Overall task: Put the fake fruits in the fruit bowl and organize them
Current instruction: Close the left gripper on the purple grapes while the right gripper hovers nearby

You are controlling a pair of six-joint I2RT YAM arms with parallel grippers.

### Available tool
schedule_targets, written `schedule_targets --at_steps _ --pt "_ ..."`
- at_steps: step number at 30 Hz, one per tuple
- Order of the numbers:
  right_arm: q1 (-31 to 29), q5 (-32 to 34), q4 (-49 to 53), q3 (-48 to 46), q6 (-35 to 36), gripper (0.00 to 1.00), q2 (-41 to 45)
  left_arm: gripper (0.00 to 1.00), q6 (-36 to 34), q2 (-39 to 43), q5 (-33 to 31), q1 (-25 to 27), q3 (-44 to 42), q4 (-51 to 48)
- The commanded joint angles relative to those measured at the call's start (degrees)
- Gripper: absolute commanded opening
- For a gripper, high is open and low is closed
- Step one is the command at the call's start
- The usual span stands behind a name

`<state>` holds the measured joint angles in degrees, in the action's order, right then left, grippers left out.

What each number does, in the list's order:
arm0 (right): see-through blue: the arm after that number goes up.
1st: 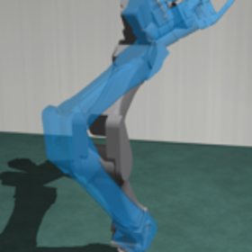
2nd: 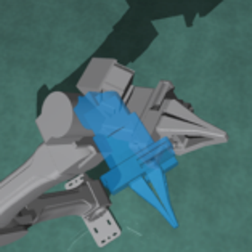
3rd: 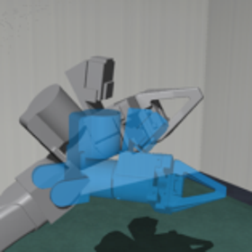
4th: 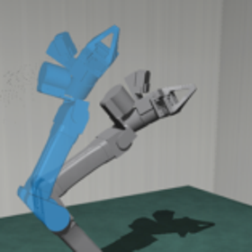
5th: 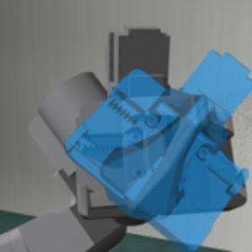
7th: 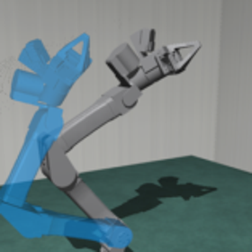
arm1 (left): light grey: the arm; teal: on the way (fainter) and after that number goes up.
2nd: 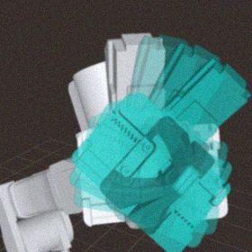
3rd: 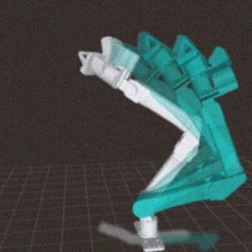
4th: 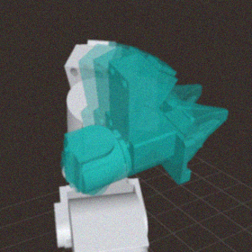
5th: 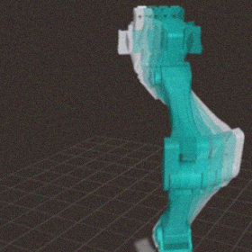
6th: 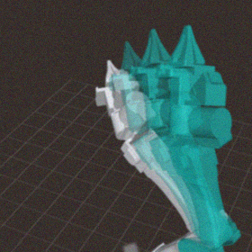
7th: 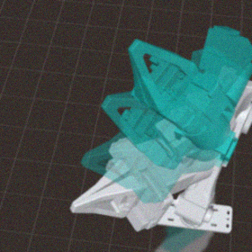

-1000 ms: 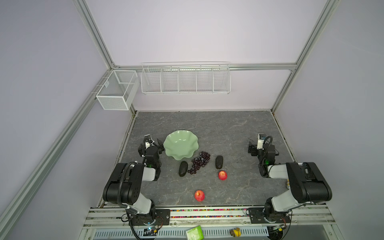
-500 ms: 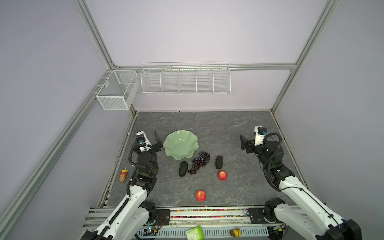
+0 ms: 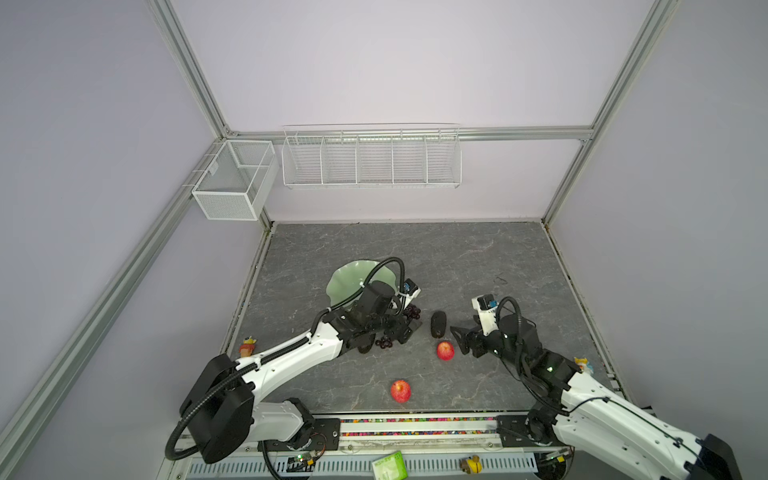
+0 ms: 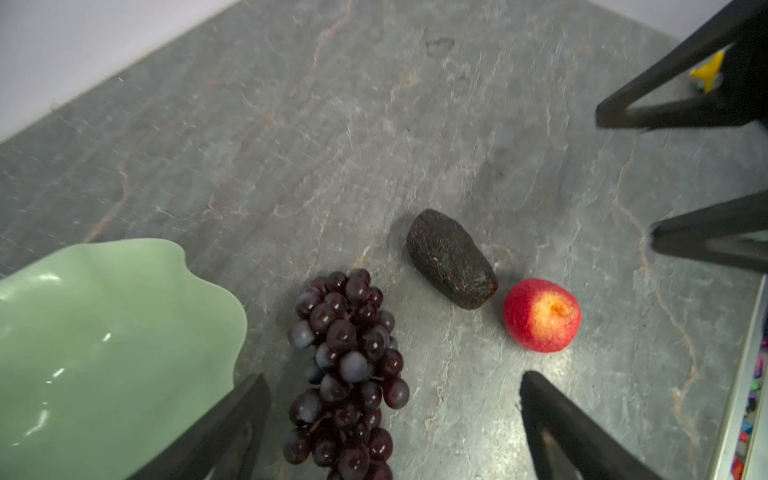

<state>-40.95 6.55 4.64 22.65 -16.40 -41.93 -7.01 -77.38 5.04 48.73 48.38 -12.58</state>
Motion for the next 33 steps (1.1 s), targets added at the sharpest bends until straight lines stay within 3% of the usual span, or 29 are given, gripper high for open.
schedule_targets --at_steps 1,11,28,33 --pt "-0.58 2.05 1.94 -1.24 -1.35 0.88 2.17 0.89 -3.01 -3.87 -3.10 0.85 3.45 -5.44" --pt "-0.59 3.41 1.86 -1.58 -1.34 0.88 1.96 0.85 2.02 -11.04 -10.00 1.64 5.26 -0.85" --pt "-0.54 3.20 1.07 -1.03 -0.43 0.88 1.01 0.76 5.95 -22.45 -12.47 3.09 12.50 -5.11" --pt "-0.49 3.07 0.98 -1.03 -0.37 0.88 0.80 0.64 6.61 -26.35 -11.52 3.95 16.28 -9.00"
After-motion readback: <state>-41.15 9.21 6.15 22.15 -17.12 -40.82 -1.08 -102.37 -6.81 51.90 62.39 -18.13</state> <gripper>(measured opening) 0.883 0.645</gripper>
